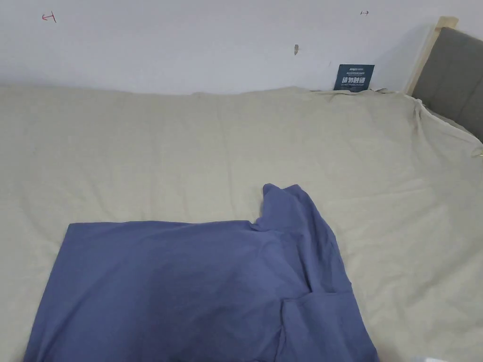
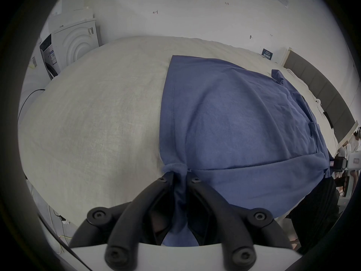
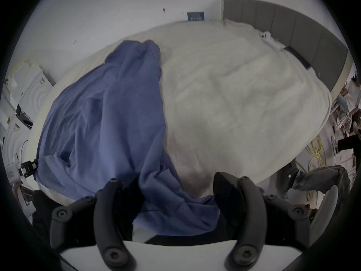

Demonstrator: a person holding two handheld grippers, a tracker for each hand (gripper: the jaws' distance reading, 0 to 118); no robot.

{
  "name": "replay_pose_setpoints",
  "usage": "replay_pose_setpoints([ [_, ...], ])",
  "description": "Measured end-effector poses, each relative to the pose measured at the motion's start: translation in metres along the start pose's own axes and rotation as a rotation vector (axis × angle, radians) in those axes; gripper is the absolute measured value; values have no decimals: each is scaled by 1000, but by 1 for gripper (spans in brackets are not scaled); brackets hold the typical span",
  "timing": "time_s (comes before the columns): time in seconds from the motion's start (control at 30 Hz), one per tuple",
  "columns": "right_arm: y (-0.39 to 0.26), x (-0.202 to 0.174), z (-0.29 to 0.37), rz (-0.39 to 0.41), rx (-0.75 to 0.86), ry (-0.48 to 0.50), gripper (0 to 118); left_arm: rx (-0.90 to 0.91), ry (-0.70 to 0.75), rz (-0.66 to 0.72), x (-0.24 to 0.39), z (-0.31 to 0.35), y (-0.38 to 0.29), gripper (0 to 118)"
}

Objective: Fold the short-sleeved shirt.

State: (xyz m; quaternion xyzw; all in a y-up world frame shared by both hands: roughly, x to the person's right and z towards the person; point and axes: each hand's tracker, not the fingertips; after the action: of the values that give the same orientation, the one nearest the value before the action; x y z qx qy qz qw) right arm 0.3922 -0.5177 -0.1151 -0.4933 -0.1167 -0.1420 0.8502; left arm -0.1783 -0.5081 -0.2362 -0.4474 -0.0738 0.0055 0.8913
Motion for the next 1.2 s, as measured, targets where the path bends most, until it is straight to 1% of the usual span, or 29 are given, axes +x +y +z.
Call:
replay_pose_setpoints([
  [0.03, 1, 1, 1, -14, 1, 30, 54, 0, 1, -2, -2, -2, -1, 12],
  [0.07, 1, 0, 3, -25, 2, 14, 47, 1, 1, -1, -3, -3, -1, 12],
  [0.1, 1, 0, 7, -35, 0, 17, 43, 1, -1, 2, -3, -2, -1, 12],
  [0.13, 0, 1, 9, -51, 9, 62, 43, 2, -2, 6, -4, -2, -1, 12],
  [0.17, 0, 1, 11, -70, 26, 86, 19, 3, -2, 9, -2, -1, -2, 12],
  [0.2, -2, 1, 13, -90, 27, 62, 12, 5, -2, 9, -2, -1, -2, 12],
  [0.23, -2, 2, 14, -100, 27, 83, 10, 6, -4, 7, -2, 1, -1, 12],
  [0.27, -3, 3, 16, -129, 37, 99, 7, 9, -5, 9, -3, 4, -1, 12],
  [0.3, -4, 3, 20, -144, 51, 84, 7, 13, -7, 18, -3, 7, 0, 12],
  [0.4, -1, 0, 35, -133, 90, 97, 7, 9, -9, 31, -5, 19, 4, 12],
  [0.47, 8, -2, 45, -139, 116, 118, 7, 38, -18, 10, -3, 30, 9, 12],
  [0.57, 27, -6, 58, -150, 171, 164, 7, 105, -36, -8, 0, 47, 27, 12],
  [0.63, 45, -10, 62, -158, 207, 181, 7, 136, -53, -11, 1, 54, 44, 12],
  [0.7, 65, -16, 61, -143, 239, 179, 7, 163, -49, -11, 0, 51, 62, 12],
  [0.83, 110, -31, 48, -129, 277, 190, 7, 192, -41, -15, -4, 28, 104, 12],
  [0.87, 122, -42, 48, -129, 284, 194, 7, 193, -43, -9, -5, 21, 114, 12],
  [0.97, 158, -54, 25, -138, 282, 187, 7, 193, -54, 9, -3, -6, 147, 12],
  [1.1, 192, -64, -17, -127, 213, 146, 7, 162, -24, -14, 5, -55, 179, 12],
  [1.2, 198, -68, -42, -106, 183, 104, 7, 118, -8, -20, 7, -88, 188, 12],
])
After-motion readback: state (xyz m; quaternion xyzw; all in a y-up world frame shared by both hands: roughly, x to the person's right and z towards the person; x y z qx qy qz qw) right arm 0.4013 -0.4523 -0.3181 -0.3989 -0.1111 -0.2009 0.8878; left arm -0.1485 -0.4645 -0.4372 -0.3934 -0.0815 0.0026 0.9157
